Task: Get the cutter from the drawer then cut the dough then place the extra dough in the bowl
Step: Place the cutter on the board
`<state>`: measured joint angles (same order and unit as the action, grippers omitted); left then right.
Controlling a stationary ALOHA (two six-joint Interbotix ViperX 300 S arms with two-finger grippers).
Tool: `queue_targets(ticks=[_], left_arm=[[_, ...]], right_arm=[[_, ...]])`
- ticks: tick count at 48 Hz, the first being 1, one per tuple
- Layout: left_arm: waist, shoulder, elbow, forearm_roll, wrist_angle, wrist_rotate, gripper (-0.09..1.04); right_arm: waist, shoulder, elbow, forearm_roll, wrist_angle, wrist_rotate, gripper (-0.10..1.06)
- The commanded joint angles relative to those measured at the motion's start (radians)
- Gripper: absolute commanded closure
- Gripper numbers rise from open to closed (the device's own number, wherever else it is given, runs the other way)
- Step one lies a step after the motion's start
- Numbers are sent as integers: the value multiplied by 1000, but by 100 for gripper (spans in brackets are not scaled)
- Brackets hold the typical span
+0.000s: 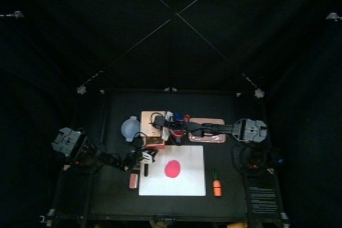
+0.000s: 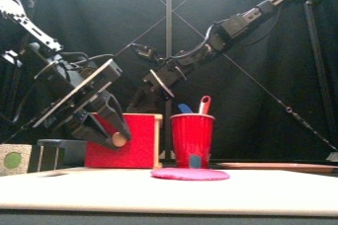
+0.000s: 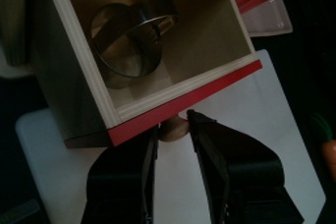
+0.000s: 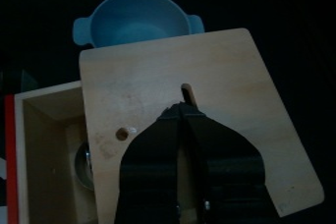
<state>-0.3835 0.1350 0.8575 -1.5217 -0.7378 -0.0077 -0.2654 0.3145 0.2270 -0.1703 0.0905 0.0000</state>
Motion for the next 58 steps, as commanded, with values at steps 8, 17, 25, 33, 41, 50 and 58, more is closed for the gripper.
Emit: queue_targets(ticks=[8,17,25,33,41,50,58], left_arm=[[-55,-3,-6,-20,14,3,34],[-64,-3,-14,-20,15,3,34],[-67,-3,-15,-18,14,3,34],[-61,-3,-29,-15,9,5,34],[-60,-6,-31,-2,6,5,32],[-60,-6,-26,23,3,8,27],[-60,-12,-20,31,-2,8,14]], right_arm=[[2,2,2,2,17,2,95],[2,2,2,2,17,2,95],[2,2,0,2,17,2,95],[2,2,-6,2,18,2,95],[2,3,-6,2,25,2,95],[2,2,-6,2,26,2,95],[2,2,-8,2,26,2,95]])
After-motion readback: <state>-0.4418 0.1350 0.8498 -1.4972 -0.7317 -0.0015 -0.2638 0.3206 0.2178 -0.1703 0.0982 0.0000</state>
